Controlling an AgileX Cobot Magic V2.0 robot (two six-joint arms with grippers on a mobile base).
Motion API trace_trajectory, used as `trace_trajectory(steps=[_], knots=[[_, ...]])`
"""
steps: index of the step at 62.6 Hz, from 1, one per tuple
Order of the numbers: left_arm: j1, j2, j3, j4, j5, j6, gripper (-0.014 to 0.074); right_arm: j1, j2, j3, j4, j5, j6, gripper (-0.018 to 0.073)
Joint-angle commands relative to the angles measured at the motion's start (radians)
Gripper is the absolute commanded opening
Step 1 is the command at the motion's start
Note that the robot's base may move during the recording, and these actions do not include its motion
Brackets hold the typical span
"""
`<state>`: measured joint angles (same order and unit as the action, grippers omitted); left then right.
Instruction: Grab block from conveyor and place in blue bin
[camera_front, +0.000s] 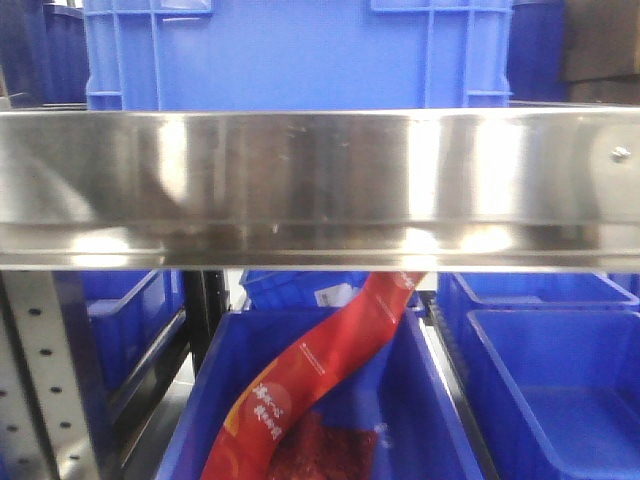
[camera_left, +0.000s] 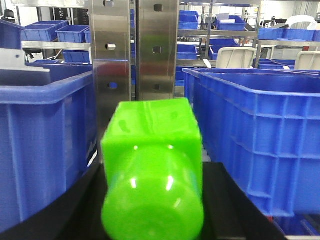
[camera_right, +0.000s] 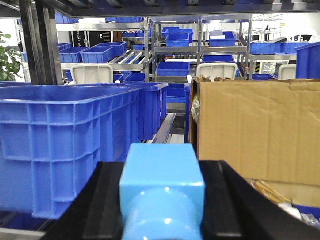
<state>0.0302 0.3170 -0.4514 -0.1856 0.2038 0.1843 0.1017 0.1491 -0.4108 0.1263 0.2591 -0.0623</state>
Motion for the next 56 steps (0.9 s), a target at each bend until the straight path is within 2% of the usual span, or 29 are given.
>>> trace_trajectory(steps=[1,56], knots=[[-0.006,-0.004,-0.006,-0.005,-0.014,0.001,-0.0111,0.002,-0.002,0.001,0.002,-0.021,-0.007,-0.0155],[-0.006,-0.004,-0.006,-0.005,-0.014,0.001,-0.0111,0.002,-0.002,0.001,0.002,-0.021,-0.007,-0.0155]])
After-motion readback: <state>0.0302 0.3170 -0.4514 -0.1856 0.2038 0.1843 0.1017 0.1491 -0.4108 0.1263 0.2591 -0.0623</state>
